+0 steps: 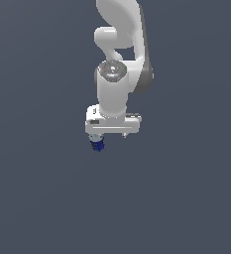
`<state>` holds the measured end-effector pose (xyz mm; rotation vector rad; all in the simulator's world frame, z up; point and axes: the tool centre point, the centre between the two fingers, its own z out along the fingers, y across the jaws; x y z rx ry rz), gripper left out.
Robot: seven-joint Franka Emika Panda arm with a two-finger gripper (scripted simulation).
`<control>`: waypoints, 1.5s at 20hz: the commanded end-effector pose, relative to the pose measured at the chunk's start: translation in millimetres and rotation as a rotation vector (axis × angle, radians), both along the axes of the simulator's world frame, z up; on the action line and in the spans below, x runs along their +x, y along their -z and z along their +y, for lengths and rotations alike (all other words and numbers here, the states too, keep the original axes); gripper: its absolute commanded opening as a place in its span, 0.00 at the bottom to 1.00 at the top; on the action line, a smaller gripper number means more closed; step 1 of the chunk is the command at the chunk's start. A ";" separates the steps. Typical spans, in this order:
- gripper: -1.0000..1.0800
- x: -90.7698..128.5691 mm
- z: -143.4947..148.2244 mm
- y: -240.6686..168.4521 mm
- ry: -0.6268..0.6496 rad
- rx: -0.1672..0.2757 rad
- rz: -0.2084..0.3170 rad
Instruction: Pick up the object and move it to a goal position.
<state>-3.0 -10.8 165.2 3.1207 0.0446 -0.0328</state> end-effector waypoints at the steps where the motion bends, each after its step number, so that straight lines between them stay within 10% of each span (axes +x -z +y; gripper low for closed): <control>1: 0.96 0.0 0.0 0.0 0.000 0.000 0.000; 16: 0.96 -3.2 -8.7 -6.4 -0.014 -0.011 -0.011; 30: 0.96 -32.7 -59.6 28.4 0.343 0.010 -0.021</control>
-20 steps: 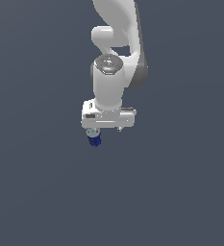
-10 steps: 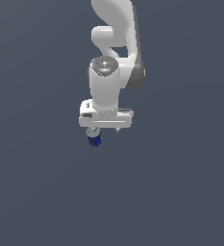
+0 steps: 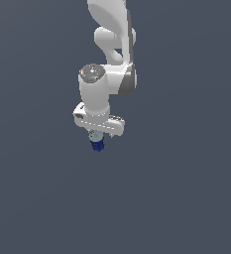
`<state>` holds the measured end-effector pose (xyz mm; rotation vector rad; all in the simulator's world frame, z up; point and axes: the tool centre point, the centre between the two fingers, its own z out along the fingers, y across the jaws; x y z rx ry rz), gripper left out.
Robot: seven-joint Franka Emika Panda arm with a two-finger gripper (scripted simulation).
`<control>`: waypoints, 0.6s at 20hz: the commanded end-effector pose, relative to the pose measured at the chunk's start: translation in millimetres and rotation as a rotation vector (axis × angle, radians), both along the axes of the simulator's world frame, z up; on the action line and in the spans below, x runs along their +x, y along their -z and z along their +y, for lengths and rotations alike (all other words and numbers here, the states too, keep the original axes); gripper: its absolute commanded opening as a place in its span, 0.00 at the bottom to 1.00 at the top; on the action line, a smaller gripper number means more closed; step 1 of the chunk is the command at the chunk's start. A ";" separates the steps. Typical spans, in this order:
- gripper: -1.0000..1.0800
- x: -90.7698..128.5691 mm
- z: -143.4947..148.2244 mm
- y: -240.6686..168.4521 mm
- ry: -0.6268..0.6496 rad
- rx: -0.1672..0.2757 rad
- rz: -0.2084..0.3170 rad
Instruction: Pick up the object and move it to a goal position.
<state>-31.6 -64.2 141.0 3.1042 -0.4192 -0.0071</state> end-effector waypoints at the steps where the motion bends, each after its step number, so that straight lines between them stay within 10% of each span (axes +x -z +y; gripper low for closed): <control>1: 0.96 -6.4 -9.8 6.3 0.071 0.003 -0.003; 12: 0.96 -17.6 -26.0 16.3 0.184 0.008 -0.006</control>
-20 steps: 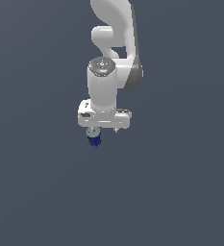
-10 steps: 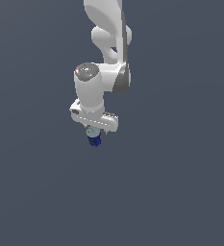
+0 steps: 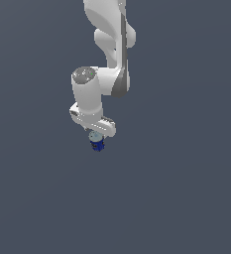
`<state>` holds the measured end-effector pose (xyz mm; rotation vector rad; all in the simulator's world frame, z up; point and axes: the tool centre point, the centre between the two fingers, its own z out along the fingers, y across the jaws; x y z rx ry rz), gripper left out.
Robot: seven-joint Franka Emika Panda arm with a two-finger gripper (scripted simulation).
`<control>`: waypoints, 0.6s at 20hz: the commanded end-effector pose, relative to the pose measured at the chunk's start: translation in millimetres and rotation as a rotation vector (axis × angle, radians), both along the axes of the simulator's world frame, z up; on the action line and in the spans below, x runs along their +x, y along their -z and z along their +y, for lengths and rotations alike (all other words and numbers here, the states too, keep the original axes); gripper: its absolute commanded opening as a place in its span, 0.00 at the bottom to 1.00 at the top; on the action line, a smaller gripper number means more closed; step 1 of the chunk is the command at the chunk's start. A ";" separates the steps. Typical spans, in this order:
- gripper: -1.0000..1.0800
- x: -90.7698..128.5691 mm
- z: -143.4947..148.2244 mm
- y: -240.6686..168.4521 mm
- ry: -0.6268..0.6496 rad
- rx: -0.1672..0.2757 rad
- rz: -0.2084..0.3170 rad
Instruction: Pick up the object and move it to a goal position.
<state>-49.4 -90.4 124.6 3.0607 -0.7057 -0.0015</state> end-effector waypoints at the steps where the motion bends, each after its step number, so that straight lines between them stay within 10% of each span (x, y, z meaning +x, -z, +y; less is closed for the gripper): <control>1: 0.96 0.1 0.3 0.2 0.000 0.000 0.000; 12: 0.96 -1.6 -0.3 40.2 0.006 0.000 -0.001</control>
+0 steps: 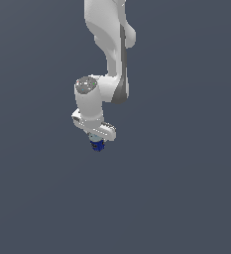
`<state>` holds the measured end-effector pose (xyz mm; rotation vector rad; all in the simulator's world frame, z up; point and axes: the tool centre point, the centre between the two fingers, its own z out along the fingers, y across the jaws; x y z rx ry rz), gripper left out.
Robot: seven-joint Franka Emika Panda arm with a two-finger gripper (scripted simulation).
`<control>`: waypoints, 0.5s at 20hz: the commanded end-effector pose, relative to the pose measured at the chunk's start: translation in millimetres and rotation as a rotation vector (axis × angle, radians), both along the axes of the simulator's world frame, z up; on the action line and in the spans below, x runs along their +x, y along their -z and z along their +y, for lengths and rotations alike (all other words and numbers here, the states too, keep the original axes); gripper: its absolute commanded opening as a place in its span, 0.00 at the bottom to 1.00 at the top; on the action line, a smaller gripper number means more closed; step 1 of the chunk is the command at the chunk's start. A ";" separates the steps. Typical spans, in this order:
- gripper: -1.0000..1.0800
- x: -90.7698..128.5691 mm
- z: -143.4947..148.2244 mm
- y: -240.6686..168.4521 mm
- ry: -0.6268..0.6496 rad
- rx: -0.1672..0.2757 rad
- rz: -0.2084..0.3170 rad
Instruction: Pick up the object and move it to a goal position.
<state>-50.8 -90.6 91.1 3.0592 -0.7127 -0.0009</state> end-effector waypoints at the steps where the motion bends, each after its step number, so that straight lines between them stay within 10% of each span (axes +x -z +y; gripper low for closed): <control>1: 0.96 -0.1 0.0 10.0 0.001 0.000 0.000; 6: 0.96 0.7 0.0 16.9 0.002 0.000 -0.001; 7: 0.00 0.7 0.0 16.9 0.002 0.000 -0.001; 10: 0.00 0.7 0.0 16.9 0.002 0.000 -0.001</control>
